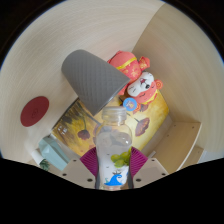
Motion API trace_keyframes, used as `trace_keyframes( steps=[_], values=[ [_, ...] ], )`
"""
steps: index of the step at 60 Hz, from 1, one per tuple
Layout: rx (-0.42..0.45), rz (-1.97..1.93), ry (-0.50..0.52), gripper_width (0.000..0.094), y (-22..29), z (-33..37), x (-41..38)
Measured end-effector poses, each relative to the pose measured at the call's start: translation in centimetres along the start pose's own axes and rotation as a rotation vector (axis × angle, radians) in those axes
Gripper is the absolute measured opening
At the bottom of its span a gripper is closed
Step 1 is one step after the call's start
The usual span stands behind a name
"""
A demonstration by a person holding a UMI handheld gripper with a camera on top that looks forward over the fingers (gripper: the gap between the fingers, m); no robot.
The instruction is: Pour water
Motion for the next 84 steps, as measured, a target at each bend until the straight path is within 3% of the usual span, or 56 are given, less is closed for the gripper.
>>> trace_keyframes(
  steps=[12, 26, 34, 46, 52, 70, 79, 84],
  values=[
    [-0.036, -0.204, -0.027, 0.0376, -1.8, 0.3, 1.4],
    [-0.162, -1.099, -0.002, 0.0393, -7.6, 1.4, 2.2],
    [-0.164, -1.632, -0.024, 0.0411, -9.7, 2.3, 1.4],
    [-0.138, -2.18, 0.025, 0.0412, -6.4, 2.7, -2.8],
    [-0.108, -2.278, 0.145, 0.0411, -2.3, 2.0, -5.3],
    [-0.136, -2.305, 0.294, 0.0416, 4.8, 1.6, -10.8],
    [-0.133, -2.304, 0.259, 0.0411, 4.6, 1.8, -10.7],
    [-0.14, -2.315, 0.257, 0.0459, 4.5, 1.7, -10.8]
  ],
)
Point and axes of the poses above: the point between the fingertips, and its own axes, seen from behind it with the camera up: x to the right, y up, z backward, against the way the camera looks, the point moved 2 cm from there along z, backward, against the way the camera looks, and after that the axes turned 7 degrees about z, right-handed, at the moved point
